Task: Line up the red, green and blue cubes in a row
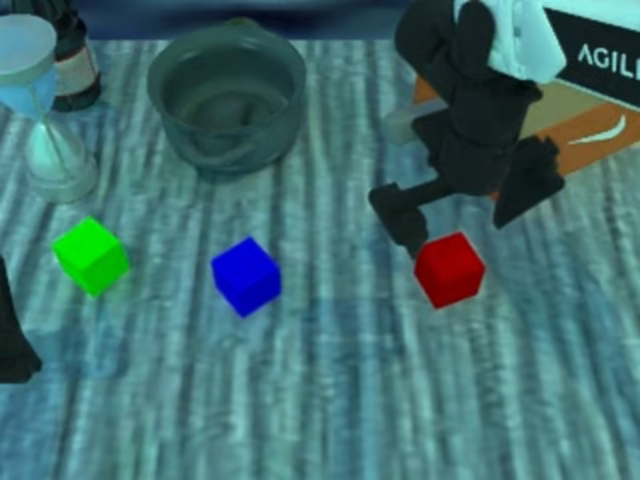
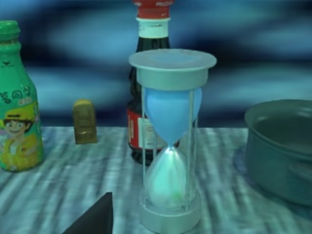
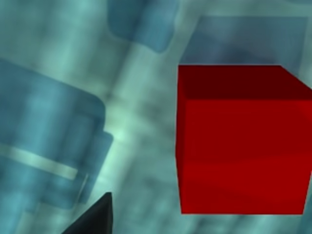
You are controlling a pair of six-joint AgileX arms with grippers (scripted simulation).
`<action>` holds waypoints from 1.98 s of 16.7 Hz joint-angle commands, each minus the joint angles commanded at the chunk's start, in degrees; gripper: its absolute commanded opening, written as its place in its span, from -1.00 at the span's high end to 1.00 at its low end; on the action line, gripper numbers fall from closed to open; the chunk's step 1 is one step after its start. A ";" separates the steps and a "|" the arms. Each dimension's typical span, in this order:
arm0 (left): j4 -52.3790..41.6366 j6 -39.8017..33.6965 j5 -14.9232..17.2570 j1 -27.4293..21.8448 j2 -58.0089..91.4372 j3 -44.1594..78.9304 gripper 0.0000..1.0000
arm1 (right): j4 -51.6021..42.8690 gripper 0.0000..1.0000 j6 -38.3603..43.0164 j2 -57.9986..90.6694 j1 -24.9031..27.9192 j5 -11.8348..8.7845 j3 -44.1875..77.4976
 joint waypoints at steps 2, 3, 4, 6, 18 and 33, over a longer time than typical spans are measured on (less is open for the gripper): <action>0.00 0.00 0.00 0.00 0.00 0.00 -1.00 | 3.18 -1.00 -0.01 1.00 0.10 0.02 -2.27; 0.00 0.00 0.00 0.00 0.00 0.00 -1.00 | 5.43 -1.00 0.03 1.70 0.13 0.03 -3.69; 0.00 0.00 0.00 0.00 0.00 0.00 -1.00 | 7.92 -1.00 0.08 2.48 0.15 0.03 -5.23; 0.00 0.00 0.00 0.00 0.00 0.00 -1.00 | 12.72 -1.00 0.17 3.99 0.22 0.05 -8.25; 0.00 0.00 0.00 0.00 0.00 0.00 -1.00 | 16.37 -0.25 0.26 5.45 0.31 0.06 -10.87; 0.00 0.00 0.00 0.00 0.00 0.00 -1.00 | 16.37 1.00 0.26 5.45 0.31 0.06 -10.87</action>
